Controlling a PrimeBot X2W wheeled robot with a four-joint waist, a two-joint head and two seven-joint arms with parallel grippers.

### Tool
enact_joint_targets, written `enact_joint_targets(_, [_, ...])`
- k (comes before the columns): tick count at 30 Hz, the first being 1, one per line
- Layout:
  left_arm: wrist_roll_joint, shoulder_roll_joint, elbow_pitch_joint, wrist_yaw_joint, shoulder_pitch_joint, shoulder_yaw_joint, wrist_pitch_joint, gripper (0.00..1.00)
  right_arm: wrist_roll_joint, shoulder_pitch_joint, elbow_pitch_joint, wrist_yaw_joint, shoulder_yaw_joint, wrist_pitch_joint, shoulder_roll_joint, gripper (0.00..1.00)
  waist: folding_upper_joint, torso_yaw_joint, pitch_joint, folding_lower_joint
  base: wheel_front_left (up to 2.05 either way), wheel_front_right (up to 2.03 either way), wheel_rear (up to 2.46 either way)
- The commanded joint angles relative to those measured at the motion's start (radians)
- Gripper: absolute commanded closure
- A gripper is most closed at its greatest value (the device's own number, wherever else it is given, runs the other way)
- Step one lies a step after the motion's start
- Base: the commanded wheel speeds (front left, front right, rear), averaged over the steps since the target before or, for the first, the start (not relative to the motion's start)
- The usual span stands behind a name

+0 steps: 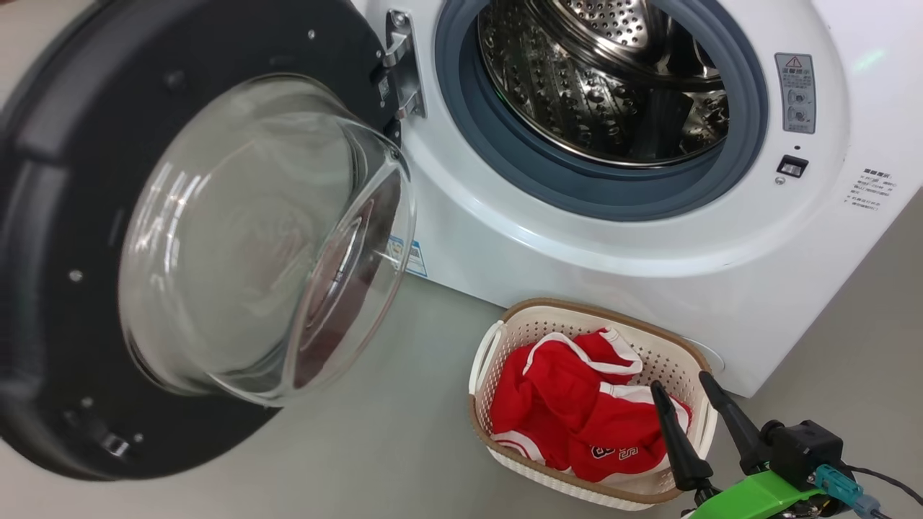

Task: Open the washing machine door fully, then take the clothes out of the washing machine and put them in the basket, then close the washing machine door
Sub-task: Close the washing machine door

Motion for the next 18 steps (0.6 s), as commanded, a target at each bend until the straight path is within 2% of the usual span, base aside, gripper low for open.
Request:
enact_joint_targets(1, [-0.013, 0.041, -0.035, -0.007, 0.009, 0.007, 0.019, 1.0, 0.002, -0.009, -0.026, 0.006, 0.024, -0.006, -0.002, 0.0, -0.0001, -0.001, -0.003, 0.0, 0.0, 0.0, 0.0])
enact_joint_targets(9, [-0.098, 0.058, -0.15, -0.007, 0.064, -0.025, 0.028, 1.0, -0.001, -0.006, -0.03, 0.006, 0.02, -0.006, 0.001, 0.0, -0.0001, -0.013, -0.006, 0.0, 0.0, 0.0, 0.0])
enact_joint_targets(18, [-0.172, 0.059, -0.319, -0.007, 0.091, -0.123, 0.035, 1.0, -0.004, -0.007, -0.032, 0.006, 0.016, -0.006, 0.001, 0.0, -0.0001, -0.036, -0.003, 0.0, 0.0, 0.0, 0.0])
